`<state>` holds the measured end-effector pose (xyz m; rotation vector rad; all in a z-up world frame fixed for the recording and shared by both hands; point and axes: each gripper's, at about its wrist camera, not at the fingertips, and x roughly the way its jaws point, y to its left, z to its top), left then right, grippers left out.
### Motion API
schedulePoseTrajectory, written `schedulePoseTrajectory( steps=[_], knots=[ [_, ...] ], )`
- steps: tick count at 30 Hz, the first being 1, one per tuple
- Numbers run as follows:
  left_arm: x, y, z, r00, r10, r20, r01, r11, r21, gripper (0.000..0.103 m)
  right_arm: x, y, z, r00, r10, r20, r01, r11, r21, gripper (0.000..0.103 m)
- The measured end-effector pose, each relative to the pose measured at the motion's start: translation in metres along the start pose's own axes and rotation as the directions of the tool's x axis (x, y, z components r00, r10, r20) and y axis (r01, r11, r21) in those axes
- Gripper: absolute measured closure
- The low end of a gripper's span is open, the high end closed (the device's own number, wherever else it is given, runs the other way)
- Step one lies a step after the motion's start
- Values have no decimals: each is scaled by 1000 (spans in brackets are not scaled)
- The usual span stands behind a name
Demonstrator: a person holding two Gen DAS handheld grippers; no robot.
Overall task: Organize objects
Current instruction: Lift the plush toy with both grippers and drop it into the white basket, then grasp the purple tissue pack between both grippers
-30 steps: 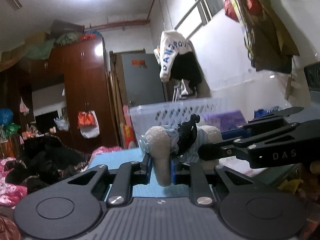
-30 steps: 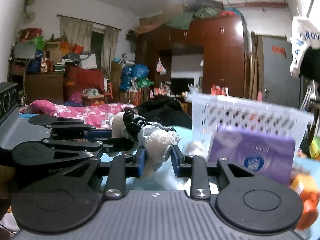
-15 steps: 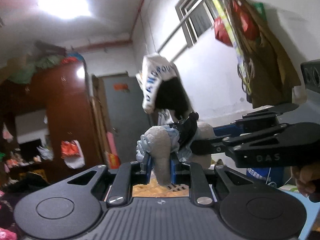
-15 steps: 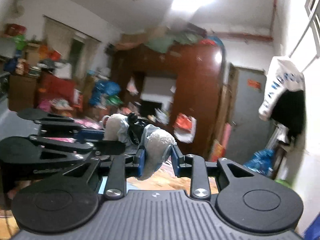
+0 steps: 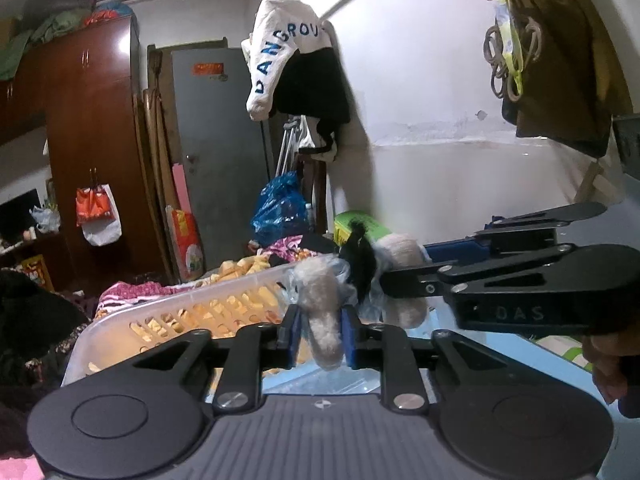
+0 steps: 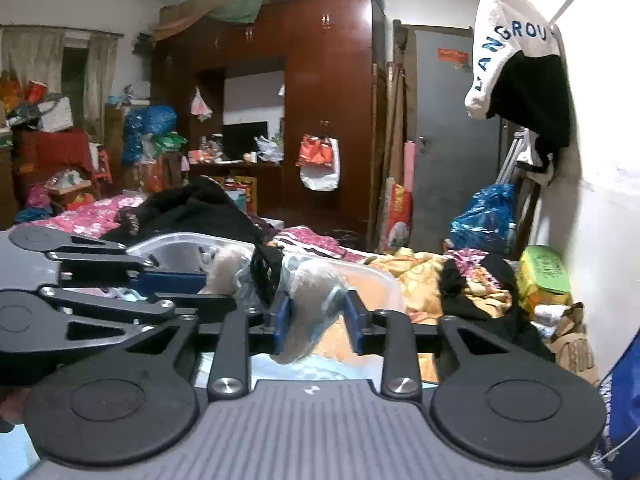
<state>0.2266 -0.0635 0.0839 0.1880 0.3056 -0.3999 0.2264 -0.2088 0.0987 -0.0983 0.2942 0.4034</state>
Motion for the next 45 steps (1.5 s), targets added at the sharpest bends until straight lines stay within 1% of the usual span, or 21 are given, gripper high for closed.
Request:
schedulePoseTrajectory(
  steps=[1, 2, 3, 4, 5, 7, 10, 13, 14, 16, 20, 25, 27, 29, 31, 33, 38, 40, 41, 43, 45],
  knots=[
    [-3, 0, -1, 1000, 13, 12, -13, 1000, 8, 45, -4, -4, -3, 1000, -11, -3, 11, 1000, -4, 43],
    [-9, 1, -3, 998, 48, 37, -48, 999, 13, 37, -5, -4, -4, 999, -52, 6, 52, 999, -6, 35],
    [-15, 2, -4, 995, 82, 60, -82, 997, 12, 21, -18, -14, -10, 996, -79, 27, 80, 997, -1, 17],
    [-24, 5, -6, 991, 102, 83, -103, 995, 2, 14, -24, -15, -12, 994, -94, 49, 93, 996, 14, 3],
    [-30, 8, -3, 989, 111, 98, -110, 994, -9, 13, -33, -17, -15, 993, -92, 76, 90, 995, 39, 0],
    [-49, 13, -6, 987, 109, 119, -104, 994, -43, 13, -48, -25, -20, 993, -47, 112, 37, 995, 97, 0],
    [-81, 19, -23, 991, 37, 127, -24, 995, -97, 13, -72, -27, -40, 993, 46, 113, -66, 981, 180, 0],
    [-112, 20, -53, 990, -20, 137, 38, 990, -133, 13, -89, -17, -65, 991, 66, 117, -85, 981, 172, 0],
    [-120, 20, -65, 989, -33, 141, 53, 989, -138, 13, -96, -11, -76, 989, 80, 126, -101, 981, 166, 0],
    [-132, 20, -86, 987, -45, 154, 68, 987, -145, 13, -100, -8, -86, 985, 116, 131, -137, 977, 161, 0],
    [-133, 21, -113, 989, -62, 132, 83, 985, -153, 13, -104, -4, -98, 973, 171, 153, -198, 964, 179, 0],
    [-123, 26, -124, 991, -77, 110, 97, 978, -183, 13, -92, 3, -96, 980, 142, 137, -159, 979, 127, 0],
    [-119, 24, -125, 991, -87, 103, 105, 977, -188, 14, -86, 4, -96, 977, 166, 132, -182, 975, 125, 0],
    [-118, 21, -129, 990, -97, 99, 113, 978, -174, 15, -83, 6, -99, 973, 193, 125, -209, 970, 125, 3],
    [-116, 17, -130, 991, -99, 94, 114, 980, -163, 16, -81, 10, -101, 972, 204, 119, -216, 972, 97, 17],
    [-114, 16, -132, 990, -104, 91, 118, 980, -161, 18, -77, 13, -102, 970, 217, 106, -225, 972, 70, 23],
    [-106, 18, -136, 989, -134, 67, 144, 975, -172, 32, -67, 11, -107, 954, 291, 74, -296, 951, 89, 24],
    [-102, 18, -138, 987, -148, 56, 155, 972, -176, 42, -67, 12, -109, 946, 318, 58, -322, 943, 83, 33],
    [-102, 19, -138, 986, -154, 57, 162, 970, -183, 42, -66, 13, -109, 949, 310, 50, -314, 946, 78, 34],
    [-102, 20, -139, 987, -151, 61, 160, 967, -196, 45, -69, 13, -111, 952, 300, 54, -304, 950, 78, 42],
    [-103, 19, -141, 988, -139, 64, 148, 972, -183, 46, -71, 13, -114, 951, 303, 64, -308, 947, 90, 47]
  ],
)
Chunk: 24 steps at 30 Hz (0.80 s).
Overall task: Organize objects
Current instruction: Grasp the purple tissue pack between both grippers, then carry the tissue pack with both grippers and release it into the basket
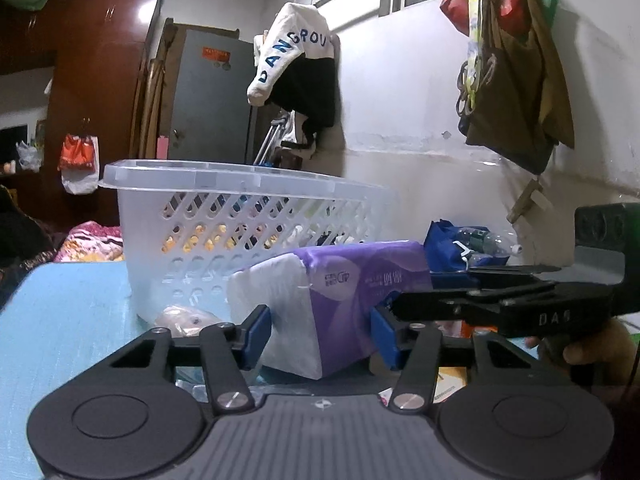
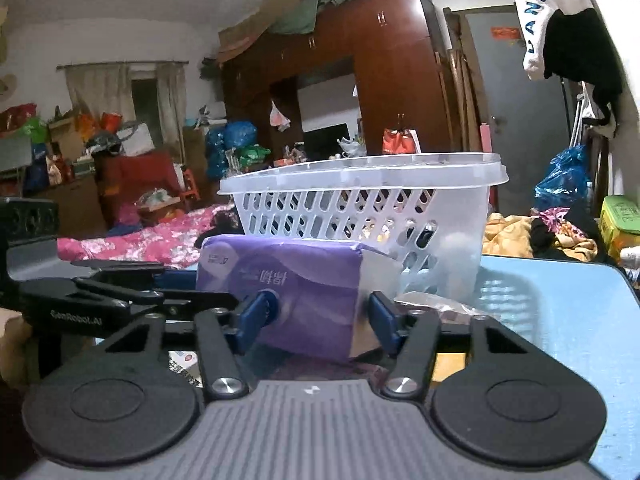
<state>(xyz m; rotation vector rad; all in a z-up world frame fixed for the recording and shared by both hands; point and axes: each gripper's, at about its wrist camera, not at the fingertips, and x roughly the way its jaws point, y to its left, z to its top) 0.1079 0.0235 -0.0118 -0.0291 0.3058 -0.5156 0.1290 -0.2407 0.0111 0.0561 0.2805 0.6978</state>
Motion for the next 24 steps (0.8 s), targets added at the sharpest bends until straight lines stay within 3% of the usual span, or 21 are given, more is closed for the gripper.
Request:
schedulePoseTrajectory(
  steps=[3, 8, 16, 24],
  knots=[
    [-3, -1, -1, 1000, 12, 8, -12, 1000, 14, 49, -3, -2, -2, 1000, 5, 14, -6, 1000, 6, 52],
    [-3, -1, -2, 1000, 11, 17, -11, 1000, 14, 50, -3, 14, 0, 998, -47, 33, 50, 996, -79, 54],
    [-15, -15, -3, 994, 4, 105, -13, 996, 84, 52, -14, 17, -3, 995, -46, 93, 54, 995, -82, 55],
    [-31, -19, 6, 985, -20, 173, 5, 996, 86, 52, -25, 33, 7, 985, -59, 162, 79, 989, -122, 55]
  ],
)
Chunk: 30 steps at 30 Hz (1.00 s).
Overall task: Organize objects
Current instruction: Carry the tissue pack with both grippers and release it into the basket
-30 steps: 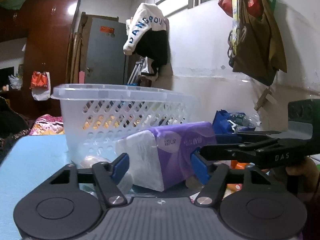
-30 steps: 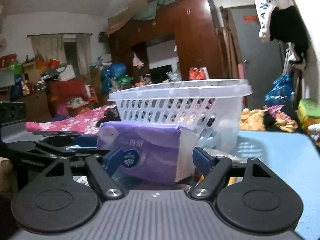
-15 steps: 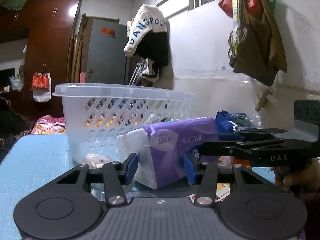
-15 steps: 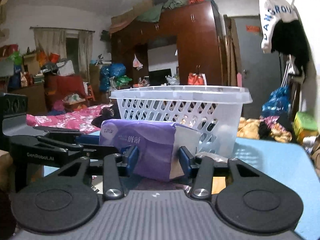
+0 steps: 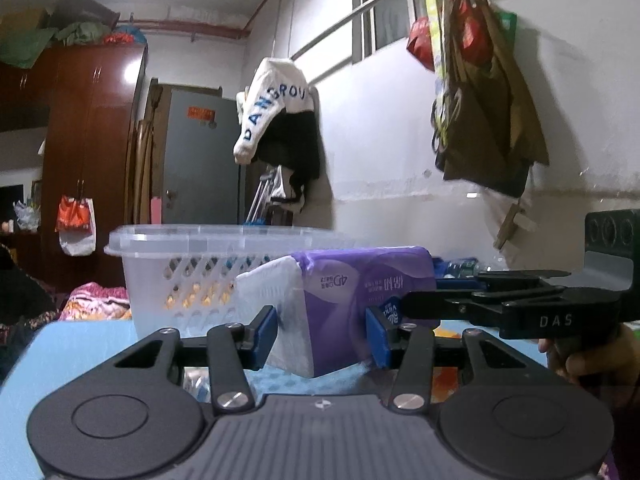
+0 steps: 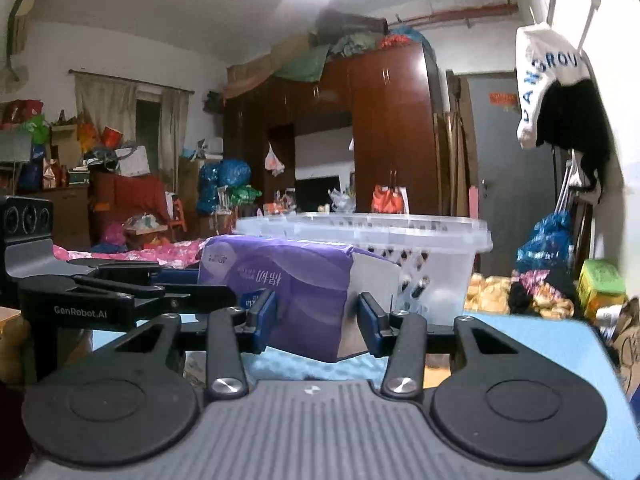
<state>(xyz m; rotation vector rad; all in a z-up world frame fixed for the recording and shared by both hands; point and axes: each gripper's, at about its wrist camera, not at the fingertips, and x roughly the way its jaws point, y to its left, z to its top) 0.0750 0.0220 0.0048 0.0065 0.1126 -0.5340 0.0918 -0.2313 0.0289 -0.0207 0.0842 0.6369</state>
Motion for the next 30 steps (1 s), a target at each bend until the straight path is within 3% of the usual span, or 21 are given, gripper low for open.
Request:
schedulePoseTrajectory(
  steps=[7, 13, 17, 23, 30],
  knots=[
    [-10, -2, 54, 996, 14, 86, -19, 998, 53, 52, 2, 8, 54, 998, -11, 62, 16, 997, -76, 55],
    [13, 20, 101, 995, 35, 95, -40, 998, 50, 52, 31, -5, 92, 999, -12, 42, 15, 996, -87, 55],
    [41, 46, 117, 997, 71, 36, -72, 997, 28, 52, 72, -20, 105, 1000, -5, -27, 3, 999, -50, 55],
    [83, 85, 112, 987, 133, -91, -136, 990, -35, 52, 129, -32, 89, 988, 3, -156, -1, 1000, 10, 55],
    [109, 97, 99, 971, 169, -168, -176, 984, -24, 50, 143, -37, 74, 977, -27, -209, 30, 1000, 9, 55]
  ],
)
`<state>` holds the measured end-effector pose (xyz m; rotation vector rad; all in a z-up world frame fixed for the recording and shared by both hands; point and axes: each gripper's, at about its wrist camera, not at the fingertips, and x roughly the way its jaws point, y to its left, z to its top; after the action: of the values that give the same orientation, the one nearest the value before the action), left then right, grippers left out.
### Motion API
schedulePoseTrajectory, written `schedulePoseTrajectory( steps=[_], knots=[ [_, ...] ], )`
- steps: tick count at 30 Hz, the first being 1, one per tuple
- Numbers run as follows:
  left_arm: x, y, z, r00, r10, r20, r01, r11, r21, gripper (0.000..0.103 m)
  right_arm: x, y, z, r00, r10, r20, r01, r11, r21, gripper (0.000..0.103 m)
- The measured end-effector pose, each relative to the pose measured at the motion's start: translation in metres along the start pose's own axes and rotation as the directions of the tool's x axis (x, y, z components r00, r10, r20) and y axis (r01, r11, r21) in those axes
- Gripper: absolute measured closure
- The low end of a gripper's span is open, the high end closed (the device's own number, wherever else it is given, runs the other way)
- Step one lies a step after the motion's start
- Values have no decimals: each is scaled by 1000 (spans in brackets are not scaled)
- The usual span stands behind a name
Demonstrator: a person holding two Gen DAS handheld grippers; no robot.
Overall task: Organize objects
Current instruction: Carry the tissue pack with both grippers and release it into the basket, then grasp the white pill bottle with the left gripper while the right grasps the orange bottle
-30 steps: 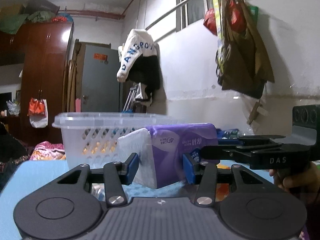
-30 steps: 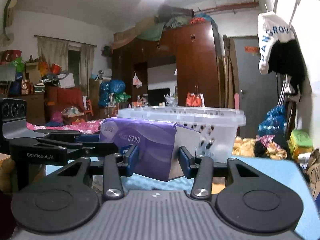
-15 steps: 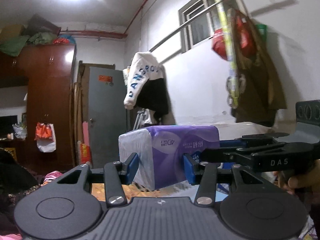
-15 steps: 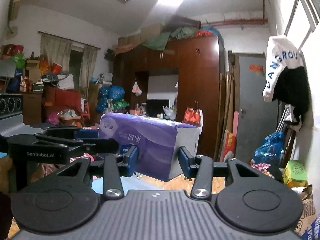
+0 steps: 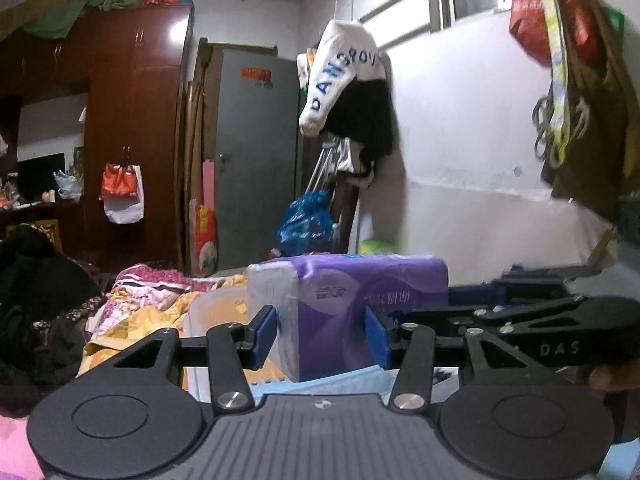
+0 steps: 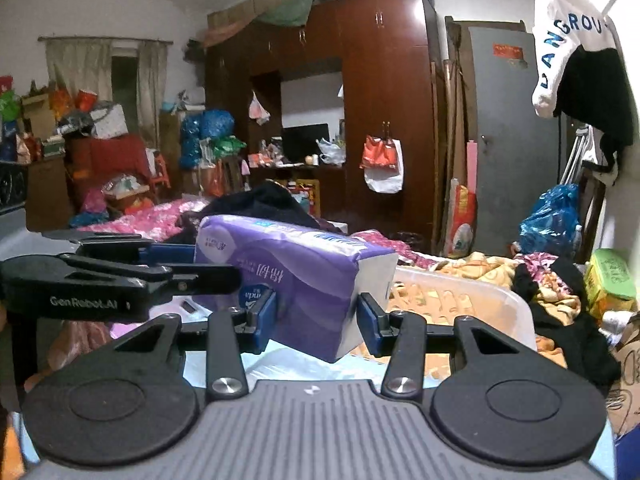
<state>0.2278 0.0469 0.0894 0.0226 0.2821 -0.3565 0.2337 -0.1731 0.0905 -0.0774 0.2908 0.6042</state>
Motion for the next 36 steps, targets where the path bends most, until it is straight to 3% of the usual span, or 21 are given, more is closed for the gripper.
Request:
schedulePoseTrajectory(
  steps=[2, 4, 5, 8, 11, 14, 18, 22, 24, 26, 28, 31, 36],
  knots=[
    [2, -1, -3, 998, 56, 16, -56, 998, 17, 42, -1, 1, -3, 999, -45, -6, 45, 999, -5, 43],
    [-7, 0, -7, 994, 90, 55, -89, 996, -11, 20, -14, 3, -8, 994, -105, 18, 105, 994, 7, 7],
    [-18, 1, -11, 993, 80, 84, -79, 997, -13, 18, -25, 1, -13, 991, -125, 39, 124, 992, 17, 2],
    [-52, -2, -28, 989, 60, 137, -57, 998, -30, 11, -67, -10, -34, 988, -129, 87, 121, 988, 92, 0],
    [-79, -7, -53, 989, 52, 135, -44, 997, -63, 4, -108, -18, -65, 985, -134, 111, 116, 981, 155, 0],
    [-90, -10, -78, 995, 49, 85, -42, 995, -86, 4, -136, -22, -99, 981, -167, 97, 145, 968, 203, 0],
    [-82, -12, -99, 999, 36, -5, -36, 995, -98, 4, -148, -15, -129, 977, -214, 5, 204, 936, 287, 0],
    [-68, -13, -109, 997, 48, -68, -54, 994, -91, 5, -144, -1, -146, 976, -214, -48, 219, 949, 226, 0],
    [-67, -18, -109, 995, 71, -74, -75, 995, -65, 5, -141, -1, -148, 974, -221, -47, 226, 949, 219, 2],
    [-65, -21, -109, 994, 77, -76, -81, 996, -45, 5, -142, -2, -147, 975, -219, -42, 223, 947, 230, 12],
    [-62, -22, -109, 992, 87, -97, -91, 995, -42, 5, -142, -4, -145, 975, -217, -42, 220, 947, 234, 32],
    [-59, -20, -111, 988, 95, -124, -101, 994, -47, 5, -144, -6, -145, 977, -210, -36, 212, 944, 252, 50],
    [-44, -25, -111, 974, 85, -210, -92, 996, -22, 6, -142, 6, -144, 967, -249, -57, 255, 948, 191, 56]
  ],
)
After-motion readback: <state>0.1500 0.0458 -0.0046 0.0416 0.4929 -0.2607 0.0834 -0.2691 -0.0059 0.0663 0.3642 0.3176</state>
